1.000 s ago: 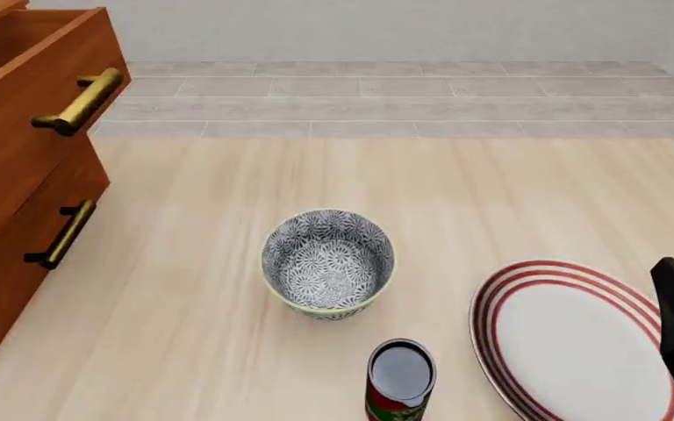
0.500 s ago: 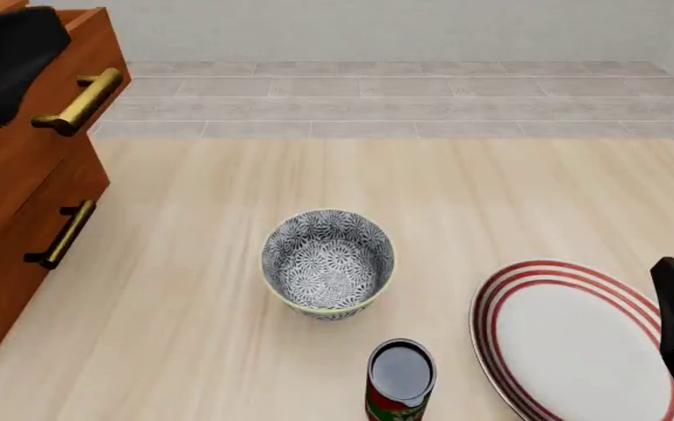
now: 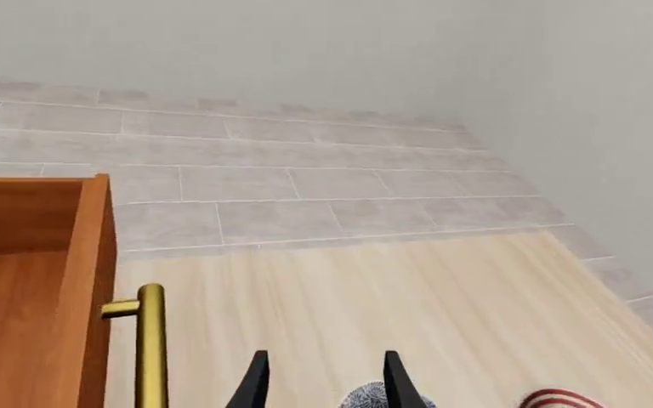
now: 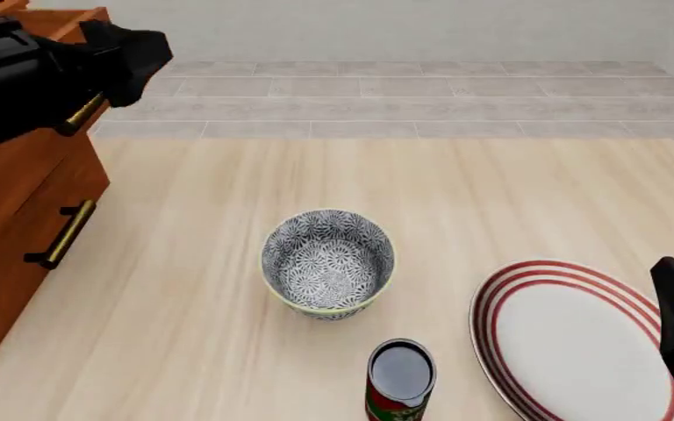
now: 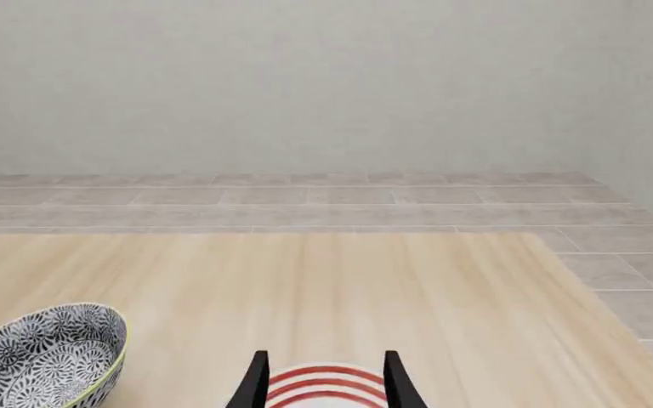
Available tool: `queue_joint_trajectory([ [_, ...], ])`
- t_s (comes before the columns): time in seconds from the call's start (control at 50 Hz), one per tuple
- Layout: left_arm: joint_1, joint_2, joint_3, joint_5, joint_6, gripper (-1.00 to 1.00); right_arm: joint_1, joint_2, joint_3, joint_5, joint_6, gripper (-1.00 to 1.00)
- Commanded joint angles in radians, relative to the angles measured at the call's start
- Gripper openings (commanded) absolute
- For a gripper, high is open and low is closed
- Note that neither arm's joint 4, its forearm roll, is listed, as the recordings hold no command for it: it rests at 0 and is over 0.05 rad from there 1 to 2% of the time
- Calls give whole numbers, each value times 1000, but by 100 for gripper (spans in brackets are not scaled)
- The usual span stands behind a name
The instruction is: Put the bowl on top of the cabinet.
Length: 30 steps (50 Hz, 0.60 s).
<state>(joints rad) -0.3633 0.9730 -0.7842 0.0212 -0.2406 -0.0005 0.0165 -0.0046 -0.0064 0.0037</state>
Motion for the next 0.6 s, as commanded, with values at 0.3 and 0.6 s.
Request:
queue_joint_trajectory([
  [0.3,-36,192,6,-30,-34,100,0,1,0,-1,0,100],
  [0.6,-56,277,55,-53,-4,100,0,2,1,-2,0,100],
])
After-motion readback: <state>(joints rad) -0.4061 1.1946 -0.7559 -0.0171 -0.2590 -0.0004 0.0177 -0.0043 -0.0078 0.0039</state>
